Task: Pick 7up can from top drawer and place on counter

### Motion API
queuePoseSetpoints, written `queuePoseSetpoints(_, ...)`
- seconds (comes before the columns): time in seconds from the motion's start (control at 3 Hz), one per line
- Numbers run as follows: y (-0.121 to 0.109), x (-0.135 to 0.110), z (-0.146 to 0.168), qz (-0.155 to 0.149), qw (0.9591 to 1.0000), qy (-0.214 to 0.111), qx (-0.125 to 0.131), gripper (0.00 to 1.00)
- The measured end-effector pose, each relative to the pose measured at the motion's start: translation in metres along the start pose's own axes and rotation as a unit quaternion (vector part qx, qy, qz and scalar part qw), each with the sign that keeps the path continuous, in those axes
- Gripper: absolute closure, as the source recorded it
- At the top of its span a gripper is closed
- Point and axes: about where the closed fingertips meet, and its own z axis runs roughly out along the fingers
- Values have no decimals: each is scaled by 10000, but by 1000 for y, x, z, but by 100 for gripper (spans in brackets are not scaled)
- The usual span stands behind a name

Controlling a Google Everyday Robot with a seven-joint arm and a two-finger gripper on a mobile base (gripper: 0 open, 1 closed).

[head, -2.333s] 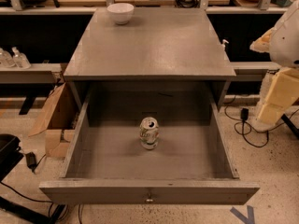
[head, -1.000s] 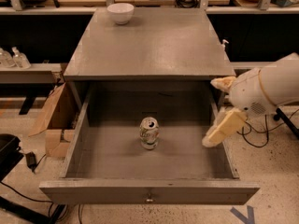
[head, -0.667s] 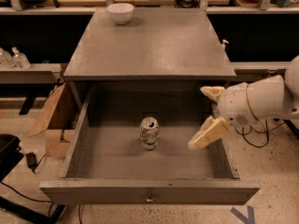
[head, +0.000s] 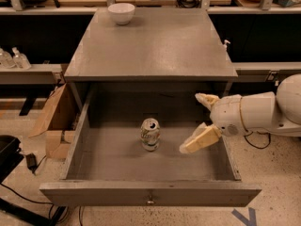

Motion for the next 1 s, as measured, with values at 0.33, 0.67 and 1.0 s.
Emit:
queuePoseSetpoints(0.33,-1,3,12,45,9999,-62,-96,0)
queuePoseSetpoints(0.67,-4,5,81,-54,9974,-611,-376,0)
queuePoseSetpoints(1.0,-7,6,127,-167,9939,-945,-541,0)
